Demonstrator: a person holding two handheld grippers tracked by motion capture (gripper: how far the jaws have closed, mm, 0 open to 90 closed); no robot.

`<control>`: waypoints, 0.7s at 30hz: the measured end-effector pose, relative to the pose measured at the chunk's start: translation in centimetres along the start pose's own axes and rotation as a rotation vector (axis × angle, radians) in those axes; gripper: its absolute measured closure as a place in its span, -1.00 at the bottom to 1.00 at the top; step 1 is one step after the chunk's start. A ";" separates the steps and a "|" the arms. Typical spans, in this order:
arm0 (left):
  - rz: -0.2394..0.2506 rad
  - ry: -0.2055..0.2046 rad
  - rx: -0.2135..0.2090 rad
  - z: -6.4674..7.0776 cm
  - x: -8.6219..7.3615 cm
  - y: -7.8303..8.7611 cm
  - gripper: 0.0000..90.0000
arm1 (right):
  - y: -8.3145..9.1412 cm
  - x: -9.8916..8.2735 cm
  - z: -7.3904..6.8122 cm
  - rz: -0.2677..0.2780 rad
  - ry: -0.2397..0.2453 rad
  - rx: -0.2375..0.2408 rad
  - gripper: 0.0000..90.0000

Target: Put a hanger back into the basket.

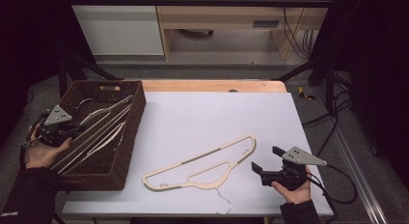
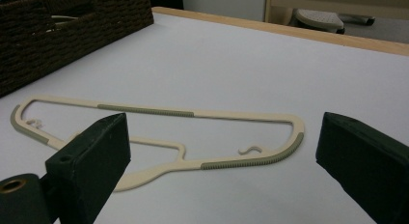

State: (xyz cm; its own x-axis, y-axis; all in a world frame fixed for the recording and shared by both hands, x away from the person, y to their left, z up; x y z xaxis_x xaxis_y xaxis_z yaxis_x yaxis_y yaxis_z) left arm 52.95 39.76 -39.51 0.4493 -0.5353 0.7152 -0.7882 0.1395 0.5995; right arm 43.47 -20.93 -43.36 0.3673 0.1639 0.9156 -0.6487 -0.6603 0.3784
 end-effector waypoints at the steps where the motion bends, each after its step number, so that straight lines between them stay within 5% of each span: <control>1: -0.001 0.008 0.000 0.1 -0.4 -0.3 0.91 | 0.0 0.0 0.0 0.000 0.001 0.000 -0.88; 5: -0.024 0.015 -0.010 0.2 -0.9 -0.6 0.91 | -0.1 0.0 -0.1 -0.001 -0.006 0.000 -0.88; 6: -0.074 0.025 -0.039 0.3 -1.1 -0.9 0.90 | -0.1 0.0 -0.1 -0.003 -0.005 -0.002 -0.88; 11: -0.135 0.039 -0.055 0.3 -1.8 -1.2 0.85 | 0.0 0.0 -0.1 0.000 -0.007 0.002 -0.88; 17: -0.160 0.080 -0.110 0.9 -1.6 -0.9 0.75 | -0.1 0.0 -0.1 -0.004 -0.006 0.000 -0.88; 21: -0.184 0.059 -0.131 1.8 -1.3 -0.9 0.64 | -0.1 0.0 -0.1 -0.003 -0.007 0.002 -0.88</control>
State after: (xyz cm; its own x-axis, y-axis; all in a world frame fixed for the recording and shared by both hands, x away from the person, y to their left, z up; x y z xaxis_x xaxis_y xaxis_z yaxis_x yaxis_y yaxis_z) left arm 52.25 38.82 -41.64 0.6075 -0.5126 0.6068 -0.6310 0.1527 0.7606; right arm 43.45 -20.79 -43.42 0.3741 0.1611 0.9133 -0.6460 -0.6613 0.3813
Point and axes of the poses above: each handheld gripper's, and its own axes: y roughly backward along the jaws, x roughly out of its top, z roughly to its right, the point moved 5 cm from there along -y, roughly forward along the jaws, and after that the axes turned 8 degrees about x, right-handed, at the moved point
